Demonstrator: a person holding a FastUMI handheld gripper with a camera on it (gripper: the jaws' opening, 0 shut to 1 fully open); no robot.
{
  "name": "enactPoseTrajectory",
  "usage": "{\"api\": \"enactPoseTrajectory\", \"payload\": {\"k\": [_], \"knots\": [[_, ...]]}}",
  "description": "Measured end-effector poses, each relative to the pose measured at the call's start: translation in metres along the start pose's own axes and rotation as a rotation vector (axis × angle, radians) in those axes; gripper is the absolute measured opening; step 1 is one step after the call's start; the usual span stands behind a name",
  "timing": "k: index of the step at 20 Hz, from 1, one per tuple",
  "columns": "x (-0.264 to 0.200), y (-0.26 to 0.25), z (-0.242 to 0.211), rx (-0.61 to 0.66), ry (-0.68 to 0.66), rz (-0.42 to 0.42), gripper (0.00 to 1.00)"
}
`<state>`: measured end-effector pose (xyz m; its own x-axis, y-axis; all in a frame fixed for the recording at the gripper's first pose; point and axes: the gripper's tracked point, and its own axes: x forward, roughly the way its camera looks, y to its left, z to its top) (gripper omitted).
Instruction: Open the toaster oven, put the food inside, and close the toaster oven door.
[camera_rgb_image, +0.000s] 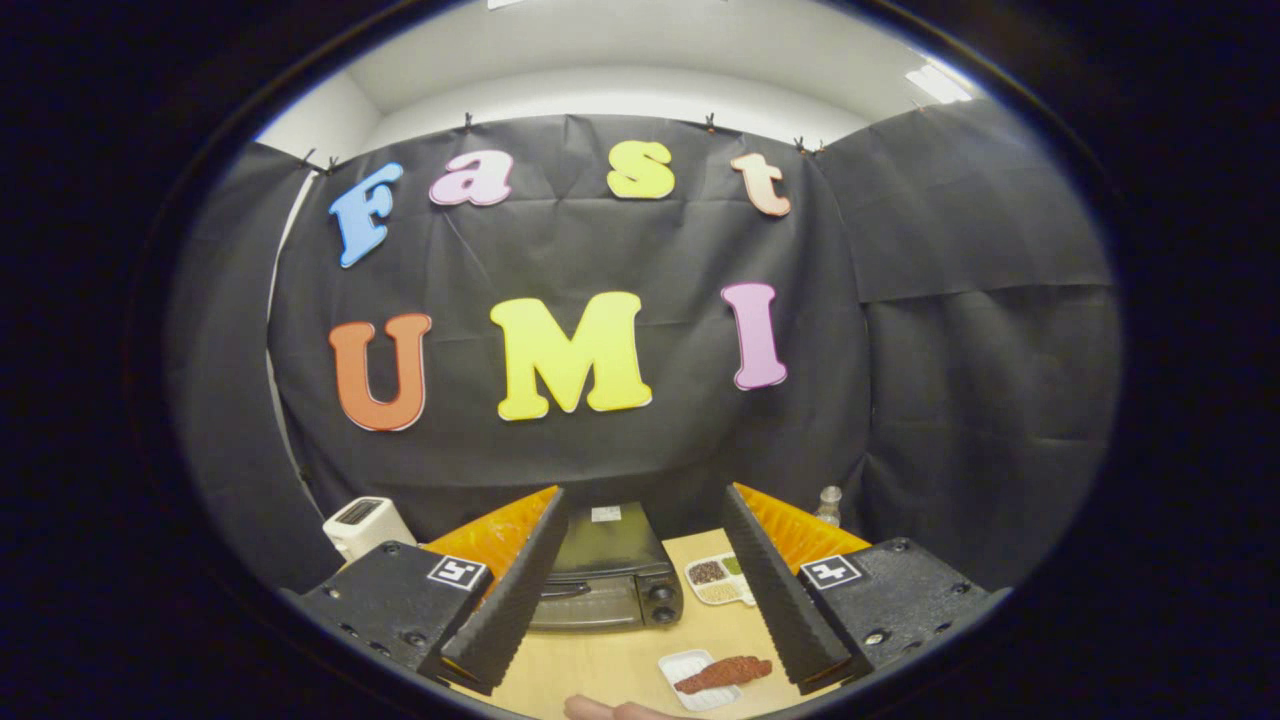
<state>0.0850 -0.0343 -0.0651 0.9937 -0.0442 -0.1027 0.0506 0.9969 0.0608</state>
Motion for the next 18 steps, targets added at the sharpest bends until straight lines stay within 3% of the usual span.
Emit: {"api": "enactPoseTrajectory", "payload": {"k": [5, 9, 12, 16, 18], "knots": [[0.072, 0.047, -0.059, -0.031, 0.081, 0.085, 1.00], [0.130, 0.076, -0.135, -0.101, 0.221, 0.102, 1.00], [0.150, 0.094, -0.176, -0.076, 0.297, 0.139, 1.00], [0.162, 0.116, -0.199, -0.049, 0.329, 0.168, 1.00], [0.161, 0.117, -0.202, -0.104, 0.324, 0.149, 1.00]]}}
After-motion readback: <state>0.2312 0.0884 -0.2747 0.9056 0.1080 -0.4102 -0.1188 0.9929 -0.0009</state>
